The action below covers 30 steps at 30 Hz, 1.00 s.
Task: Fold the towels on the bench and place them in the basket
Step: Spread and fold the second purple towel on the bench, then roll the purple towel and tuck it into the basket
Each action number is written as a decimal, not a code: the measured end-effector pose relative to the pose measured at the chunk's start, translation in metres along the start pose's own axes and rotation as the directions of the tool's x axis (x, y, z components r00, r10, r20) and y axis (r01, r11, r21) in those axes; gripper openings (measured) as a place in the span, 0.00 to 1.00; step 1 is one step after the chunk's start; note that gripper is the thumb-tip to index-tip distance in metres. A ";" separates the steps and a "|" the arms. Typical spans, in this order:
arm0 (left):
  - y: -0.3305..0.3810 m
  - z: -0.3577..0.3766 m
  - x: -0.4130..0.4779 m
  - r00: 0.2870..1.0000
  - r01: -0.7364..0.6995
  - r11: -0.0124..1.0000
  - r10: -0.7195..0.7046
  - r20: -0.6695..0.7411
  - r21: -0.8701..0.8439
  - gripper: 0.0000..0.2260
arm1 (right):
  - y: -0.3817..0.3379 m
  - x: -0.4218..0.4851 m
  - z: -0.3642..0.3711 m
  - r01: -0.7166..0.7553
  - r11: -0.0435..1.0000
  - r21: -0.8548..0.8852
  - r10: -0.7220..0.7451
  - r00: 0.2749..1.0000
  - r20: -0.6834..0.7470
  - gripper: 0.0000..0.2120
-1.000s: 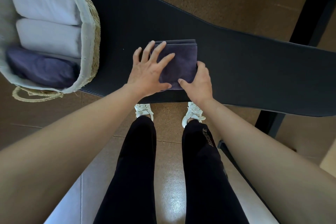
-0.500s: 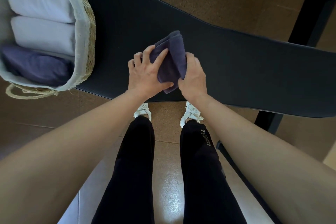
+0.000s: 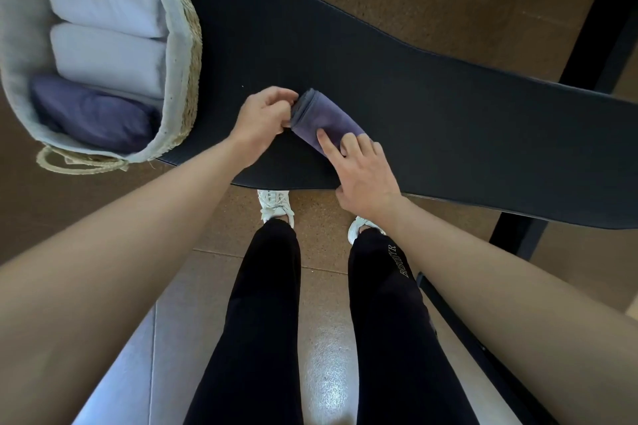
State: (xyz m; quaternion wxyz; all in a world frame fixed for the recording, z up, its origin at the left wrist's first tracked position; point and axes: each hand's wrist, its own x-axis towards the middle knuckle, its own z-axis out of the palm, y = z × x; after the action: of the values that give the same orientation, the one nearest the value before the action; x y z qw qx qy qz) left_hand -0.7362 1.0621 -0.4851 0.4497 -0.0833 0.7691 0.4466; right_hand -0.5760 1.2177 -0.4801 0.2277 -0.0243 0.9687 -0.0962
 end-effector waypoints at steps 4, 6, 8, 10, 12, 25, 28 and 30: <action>0.000 0.007 0.003 0.980 -0.186 0.928 0.200 -0.009 0.323 0.31 | 0.004 0.004 -0.005 -0.081 0.961 0.266 0.091 0.995 -0.026 0.37; 0.003 0.014 0.007 0.962 -0.264 0.828 0.261 0.076 0.495 0.37 | 0.010 0.008 -0.009 -0.109 0.885 0.452 0.143 0.989 -0.041 0.29; 0.009 0.019 0.011 0.950 -0.306 0.728 0.277 0.145 0.613 0.39 | 0.018 0.008 -0.013 -0.165 0.790 0.591 0.199 0.980 0.007 0.23; 0.016 0.020 0.013 0.944 -0.324 0.667 0.274 0.183 0.671 0.40 | 0.024 0.006 -0.015 -0.245 0.705 0.666 0.283 0.958 0.053 0.21; 0.019 0.019 0.013 0.948 -0.314 0.650 0.259 0.187 0.692 0.40 | 0.028 0.007 -0.013 -0.319 0.677 0.663 0.384 0.922 0.052 0.24; -0.024 -0.025 -0.046 0.973 -0.214 0.925 0.174 0.150 0.315 0.17 | 0.006 0.010 -0.047 -0.430 0.662 0.614 0.208 0.892 0.401 0.25; -0.029 -0.052 -0.072 0.981 -0.194 0.971 0.190 0.042 0.139 0.18 | -0.016 0.014 -0.069 -0.374 0.652 0.659 0.134 0.913 0.385 0.25; -0.029 -0.075 -0.088 0.976 -0.213 0.975 0.215 -0.027 0.066 0.19 | -0.033 0.020 -0.083 -0.313 0.651 0.691 0.093 0.937 0.337 0.24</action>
State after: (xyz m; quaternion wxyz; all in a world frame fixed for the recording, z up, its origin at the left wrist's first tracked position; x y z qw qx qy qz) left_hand -0.7155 0.9639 -0.4210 0.3881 0.0062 0.7947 0.4666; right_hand -0.6302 1.1982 -0.4097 0.3580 0.1660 0.8028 -0.4469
